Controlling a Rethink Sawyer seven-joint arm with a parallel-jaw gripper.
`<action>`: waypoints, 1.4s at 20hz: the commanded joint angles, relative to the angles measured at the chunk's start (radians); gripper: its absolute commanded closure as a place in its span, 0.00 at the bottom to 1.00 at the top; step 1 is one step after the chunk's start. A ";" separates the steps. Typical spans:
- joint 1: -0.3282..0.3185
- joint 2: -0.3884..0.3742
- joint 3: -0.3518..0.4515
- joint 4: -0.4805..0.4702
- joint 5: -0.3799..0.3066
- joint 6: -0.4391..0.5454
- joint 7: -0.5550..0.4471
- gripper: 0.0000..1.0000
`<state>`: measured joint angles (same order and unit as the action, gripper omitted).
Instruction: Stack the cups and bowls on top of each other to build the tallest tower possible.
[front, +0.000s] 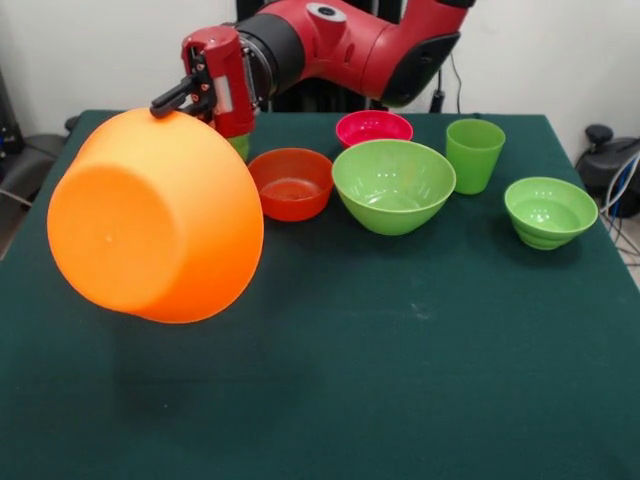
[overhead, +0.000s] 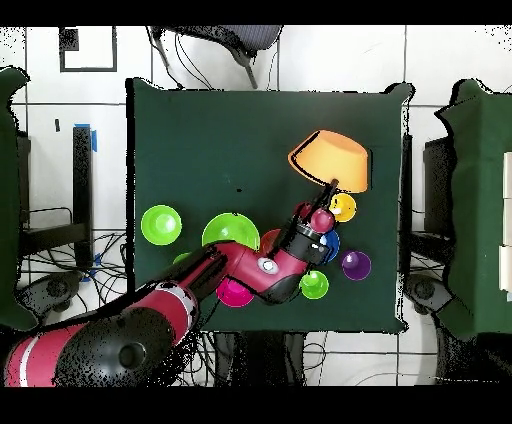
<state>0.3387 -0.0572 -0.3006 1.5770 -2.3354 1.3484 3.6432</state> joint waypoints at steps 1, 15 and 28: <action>0.012 0.004 -0.001 0.058 -0.112 -0.017 0.065 1.00; 0.034 0.028 0.012 0.040 -0.044 0.039 0.063 1.00; 0.003 0.133 0.030 -0.028 -0.019 0.196 0.154 1.00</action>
<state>0.3701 0.0192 -0.3685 1.6318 -2.3702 1.4143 3.6432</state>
